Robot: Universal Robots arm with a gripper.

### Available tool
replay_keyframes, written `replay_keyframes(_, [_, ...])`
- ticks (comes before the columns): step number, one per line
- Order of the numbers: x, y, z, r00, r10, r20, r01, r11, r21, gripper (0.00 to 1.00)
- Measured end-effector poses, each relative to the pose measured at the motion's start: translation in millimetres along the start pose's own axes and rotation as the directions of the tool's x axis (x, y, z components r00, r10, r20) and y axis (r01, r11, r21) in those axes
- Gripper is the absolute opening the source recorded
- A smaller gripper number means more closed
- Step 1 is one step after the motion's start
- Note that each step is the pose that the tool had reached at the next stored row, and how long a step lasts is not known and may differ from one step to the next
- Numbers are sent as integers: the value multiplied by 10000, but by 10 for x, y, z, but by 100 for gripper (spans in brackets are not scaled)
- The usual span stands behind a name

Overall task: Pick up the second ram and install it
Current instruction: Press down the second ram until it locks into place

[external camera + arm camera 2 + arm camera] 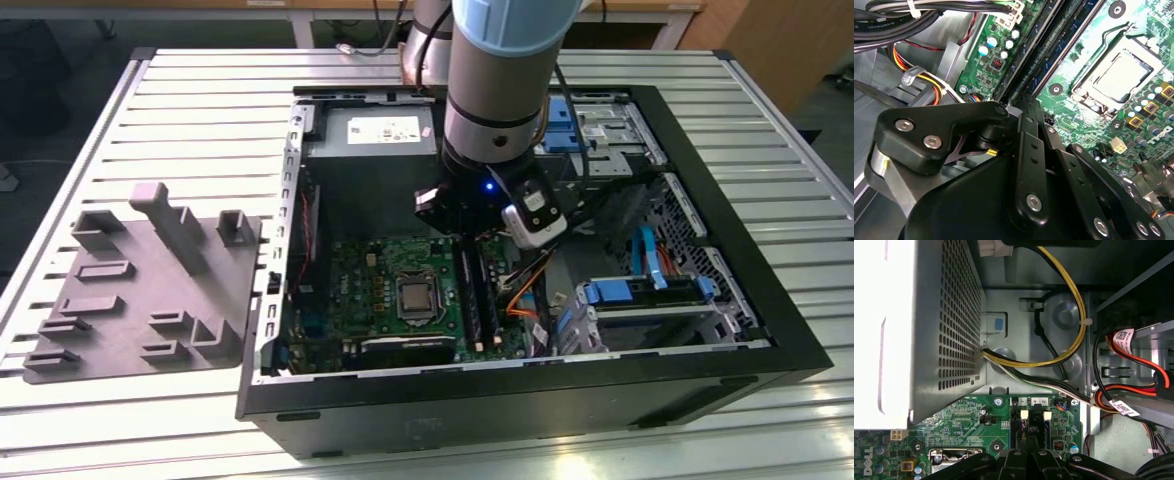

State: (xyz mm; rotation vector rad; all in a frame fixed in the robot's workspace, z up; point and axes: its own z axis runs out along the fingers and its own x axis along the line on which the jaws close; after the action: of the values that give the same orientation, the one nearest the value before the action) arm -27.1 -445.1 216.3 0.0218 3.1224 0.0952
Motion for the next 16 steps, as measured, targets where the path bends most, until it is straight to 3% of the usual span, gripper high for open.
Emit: replay_keyframes(16, [-3, 11, -165, 10000, 0, 1, 0, 10000, 5, 11])
